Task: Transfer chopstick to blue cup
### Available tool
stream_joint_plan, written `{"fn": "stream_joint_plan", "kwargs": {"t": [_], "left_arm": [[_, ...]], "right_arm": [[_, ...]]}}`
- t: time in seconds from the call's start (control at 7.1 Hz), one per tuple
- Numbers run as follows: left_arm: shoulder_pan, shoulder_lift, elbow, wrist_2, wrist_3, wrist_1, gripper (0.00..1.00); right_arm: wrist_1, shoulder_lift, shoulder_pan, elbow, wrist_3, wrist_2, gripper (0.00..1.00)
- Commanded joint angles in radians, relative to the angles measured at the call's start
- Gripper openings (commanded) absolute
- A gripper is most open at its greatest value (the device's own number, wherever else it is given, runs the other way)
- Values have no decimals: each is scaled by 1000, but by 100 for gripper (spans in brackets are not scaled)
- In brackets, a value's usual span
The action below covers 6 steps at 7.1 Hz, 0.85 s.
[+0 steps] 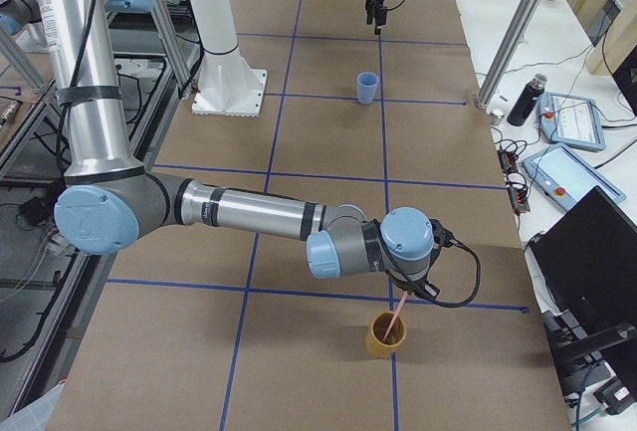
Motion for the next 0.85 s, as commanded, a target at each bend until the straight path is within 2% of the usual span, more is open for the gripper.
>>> {"fn": "stream_joint_plan", "kwargs": {"t": [0.0, 0.14, 0.42, 0.56, 0.7], "left_arm": [[0, 1, 0, -2, 0, 0, 99], [0, 2, 1, -2, 0, 0, 99], [0, 4, 3, -3, 0, -1, 99], [0, 25, -6, -3, 0, -6, 99], [0, 46, -31, 3, 3, -11, 99]], "right_arm": [[-6, 0, 65, 44, 11, 24, 0], [-38, 6, 82, 92, 84, 55, 0], [-249, 26, 96, 286, 207, 89, 0], [-344, 82, 88, 348, 295, 90, 0], [-365, 117, 21, 412, 469, 90, 0]]}}
